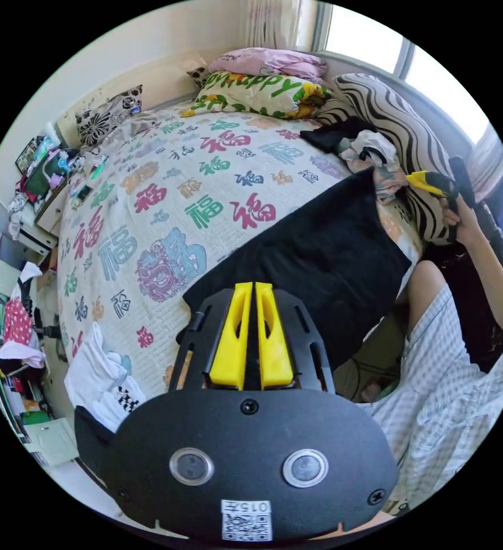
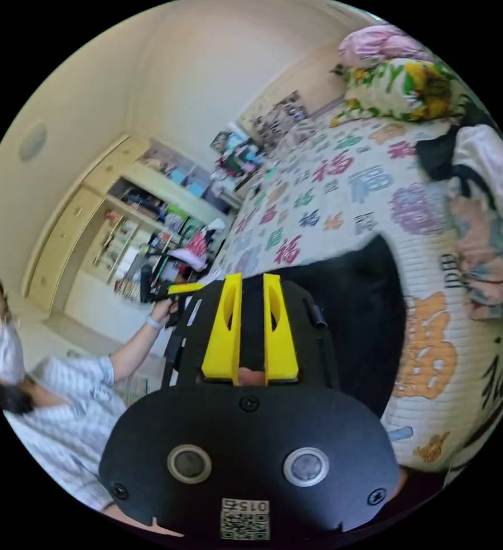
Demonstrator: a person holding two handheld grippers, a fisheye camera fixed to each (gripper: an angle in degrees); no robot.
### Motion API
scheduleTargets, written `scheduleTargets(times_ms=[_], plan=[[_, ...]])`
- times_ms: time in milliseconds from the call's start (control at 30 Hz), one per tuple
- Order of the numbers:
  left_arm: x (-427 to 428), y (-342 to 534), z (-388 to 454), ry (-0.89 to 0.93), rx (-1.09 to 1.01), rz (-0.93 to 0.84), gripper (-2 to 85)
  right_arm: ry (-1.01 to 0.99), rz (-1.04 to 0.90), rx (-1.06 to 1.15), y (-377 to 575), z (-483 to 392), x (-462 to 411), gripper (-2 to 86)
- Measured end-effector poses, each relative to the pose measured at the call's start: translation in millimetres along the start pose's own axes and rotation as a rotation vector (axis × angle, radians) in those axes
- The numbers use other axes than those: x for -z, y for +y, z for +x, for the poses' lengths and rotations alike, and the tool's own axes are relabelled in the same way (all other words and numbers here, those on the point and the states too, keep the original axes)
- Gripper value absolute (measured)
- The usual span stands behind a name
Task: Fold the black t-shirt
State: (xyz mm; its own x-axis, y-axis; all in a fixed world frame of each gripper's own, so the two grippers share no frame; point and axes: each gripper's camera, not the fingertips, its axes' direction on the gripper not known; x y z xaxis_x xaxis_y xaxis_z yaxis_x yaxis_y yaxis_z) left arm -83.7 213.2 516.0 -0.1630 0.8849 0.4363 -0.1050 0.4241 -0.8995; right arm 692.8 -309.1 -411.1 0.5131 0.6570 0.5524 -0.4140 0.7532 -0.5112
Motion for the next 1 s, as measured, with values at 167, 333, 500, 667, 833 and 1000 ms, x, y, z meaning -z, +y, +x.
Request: scheduleTargets(times_ms=[167,333,500,667,833,1000], plan=[[-62.4,70.3,31.4,0.186,-0.095,-0.082,8.1,-0.078,-0.414,0.324,62.7,-28.6,-78.2,9.9],[-118.9,108.4,94.6,0.332,-0.176,-0.164,9.3,0.112,-0.775,0.546,133.6,-42.0,-134.2,11.8],[-177.3,99.0,165.9,0.215,-0.352,-0.207,9.4,0.249,-0.915,0.677,158.3,-40.5,-155.3,10.3],[-232.8,97.0,188.9,0.019,-0.457,-0.24,5.8,0.5,-0.983,0.897,187.0,-45.8,-183.9,4.3],[-246.5,98.8,164.2,0.159,-0.37,-0.256,2.2,0.486,-0.98,0.917,195.4,-49.1,-187.4,6.1],[-254.9,105.1,155.4,0.071,-0.371,-0.238,2.2,0.613,-0.956,1.116,224.6,-63.0,-192.4,4.4]])
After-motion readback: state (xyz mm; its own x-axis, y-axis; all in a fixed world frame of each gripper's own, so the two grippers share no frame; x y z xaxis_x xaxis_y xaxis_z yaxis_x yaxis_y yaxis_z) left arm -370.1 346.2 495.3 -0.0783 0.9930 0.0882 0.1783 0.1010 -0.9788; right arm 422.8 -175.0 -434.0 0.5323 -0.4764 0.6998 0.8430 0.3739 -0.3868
